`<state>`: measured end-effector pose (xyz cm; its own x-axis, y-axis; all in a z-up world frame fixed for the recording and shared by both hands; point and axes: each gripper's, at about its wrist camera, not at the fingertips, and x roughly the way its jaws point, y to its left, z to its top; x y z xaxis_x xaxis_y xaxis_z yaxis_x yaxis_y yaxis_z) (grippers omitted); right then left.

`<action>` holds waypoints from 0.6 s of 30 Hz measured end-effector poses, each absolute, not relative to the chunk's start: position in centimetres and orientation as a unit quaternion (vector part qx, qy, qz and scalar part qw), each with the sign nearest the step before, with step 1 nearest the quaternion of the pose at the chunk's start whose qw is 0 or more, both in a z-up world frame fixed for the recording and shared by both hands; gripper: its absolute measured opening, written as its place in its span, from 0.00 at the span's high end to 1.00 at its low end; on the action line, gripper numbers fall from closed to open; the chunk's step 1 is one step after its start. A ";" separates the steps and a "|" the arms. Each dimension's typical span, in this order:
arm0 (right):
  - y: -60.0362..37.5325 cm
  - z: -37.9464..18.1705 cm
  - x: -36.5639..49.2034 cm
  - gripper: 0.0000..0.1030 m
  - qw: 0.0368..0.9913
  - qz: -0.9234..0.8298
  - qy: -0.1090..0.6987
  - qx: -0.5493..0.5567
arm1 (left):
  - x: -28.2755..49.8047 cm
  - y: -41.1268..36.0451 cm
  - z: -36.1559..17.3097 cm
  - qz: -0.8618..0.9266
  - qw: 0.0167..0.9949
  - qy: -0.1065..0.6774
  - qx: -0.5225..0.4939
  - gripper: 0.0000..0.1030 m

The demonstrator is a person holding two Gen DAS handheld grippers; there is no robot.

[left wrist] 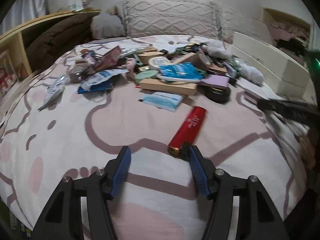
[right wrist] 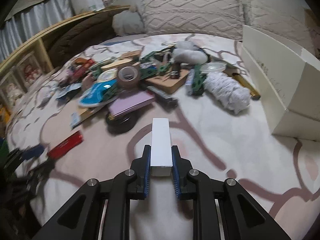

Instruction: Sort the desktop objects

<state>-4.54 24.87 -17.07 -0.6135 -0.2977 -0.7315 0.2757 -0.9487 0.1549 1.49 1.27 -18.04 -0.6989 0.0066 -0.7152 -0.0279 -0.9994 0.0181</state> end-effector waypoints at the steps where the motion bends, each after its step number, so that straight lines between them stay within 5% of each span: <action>1: 24.8 -17.0 -4.3 0.80 0.170 -0.896 -0.013 0.409 | 1.4 1.0 -18.0 0.922 0.002 0.011 -0.387 0.42; 13: 23.2 -17.7 -3.7 0.78 0.151 -0.896 0.072 0.412 | -0.5 -0.9 -18.2 0.918 -0.050 0.002 -0.392 0.41; 15: 23.2 -17.7 -3.5 0.54 0.136 -0.898 0.085 0.410 | -1.1 -0.9 -18.2 0.917 -0.057 0.006 -0.394 0.41; 16: 23.3 -17.7 -3.5 0.30 0.124 -0.900 0.093 0.407 | -1.5 -0.9 -18.2 0.917 -0.061 0.008 -0.395 0.41; 18: 23.6 -17.6 -3.3 0.22 0.112 -0.904 0.097 0.402 | -1.9 -0.9 -18.3 0.916 -0.064 0.011 -0.396 0.41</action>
